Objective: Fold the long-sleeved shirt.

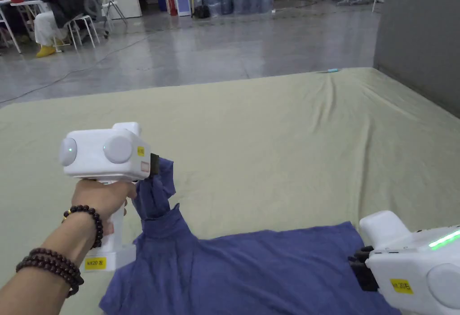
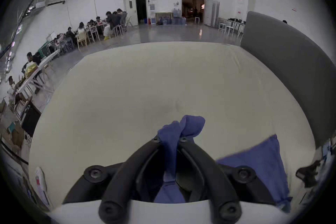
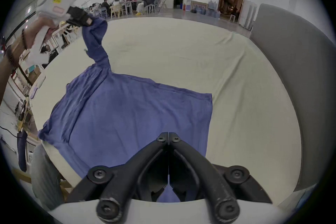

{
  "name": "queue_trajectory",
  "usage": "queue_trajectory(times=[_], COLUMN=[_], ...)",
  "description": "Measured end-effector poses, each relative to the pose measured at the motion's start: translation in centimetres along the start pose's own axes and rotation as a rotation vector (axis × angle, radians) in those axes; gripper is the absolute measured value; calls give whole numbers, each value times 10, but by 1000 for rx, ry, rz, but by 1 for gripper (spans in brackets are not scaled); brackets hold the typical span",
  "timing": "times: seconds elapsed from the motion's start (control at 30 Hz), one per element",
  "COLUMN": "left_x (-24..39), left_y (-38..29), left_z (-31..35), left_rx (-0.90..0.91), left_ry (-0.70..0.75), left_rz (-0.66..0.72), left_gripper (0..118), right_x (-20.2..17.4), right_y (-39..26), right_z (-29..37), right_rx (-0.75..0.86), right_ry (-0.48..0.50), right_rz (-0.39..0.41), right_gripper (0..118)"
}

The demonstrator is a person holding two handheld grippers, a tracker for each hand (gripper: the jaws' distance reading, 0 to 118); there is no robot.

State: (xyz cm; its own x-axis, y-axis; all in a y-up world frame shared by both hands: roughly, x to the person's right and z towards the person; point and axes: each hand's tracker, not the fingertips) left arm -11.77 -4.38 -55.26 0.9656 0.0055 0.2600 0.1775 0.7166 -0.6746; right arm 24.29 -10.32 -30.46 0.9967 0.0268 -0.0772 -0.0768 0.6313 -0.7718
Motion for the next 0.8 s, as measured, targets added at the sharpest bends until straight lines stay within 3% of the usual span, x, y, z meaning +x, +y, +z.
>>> queue_trajectory(times=[0.17, 0.37, 0.43, 0.47, 0.5, 0.53, 0.57, 0.73, 0.77, 0.8], left_x=[10, 12, 13, 12, 12, 10, 8, 0, -4, -8], left_y=[-69, -136, -156, -165, -171, -178, -184, -209, -208, -206], left_z=[39, 23, 21, 20, 18, 17, 17, 44, 54, 64], left_rx=[-19, -74, -87, -103, -116, -129, -156, -203, -197, -172], left_ry=[33, 35, 59, 48, 49, 41, 25, -20, -21, -27], left_rz=[41, 153, 187, 186, 189, 195, 196, 205, 212, 230], left_gripper=[1, 6, 15, 27, 62, 89, 96, 95, 90, 70], right_x=[-3, -5, -6, -7, -8, -10, -10, -16, -18, -19], right_y=[-15, -27, -30, -31, -32, -33, -34, -35, -34, -33], right_z=[24, 35, 37, 38, 38, 39, 40, 47, 50, 54], right_rx=[2, 4, 0, 0, -1, -3, -4, -2, 1, 6], right_ry=[14, 31, 30, 32, 31, 29, 28, 32, 32, 33], right_rz=[16, 11, 14, 16, 17, 19, 19, 17, 20, 21], right_gripper=[0, 0, 0, 0, 0, 0, 0, 0, 0, 0])
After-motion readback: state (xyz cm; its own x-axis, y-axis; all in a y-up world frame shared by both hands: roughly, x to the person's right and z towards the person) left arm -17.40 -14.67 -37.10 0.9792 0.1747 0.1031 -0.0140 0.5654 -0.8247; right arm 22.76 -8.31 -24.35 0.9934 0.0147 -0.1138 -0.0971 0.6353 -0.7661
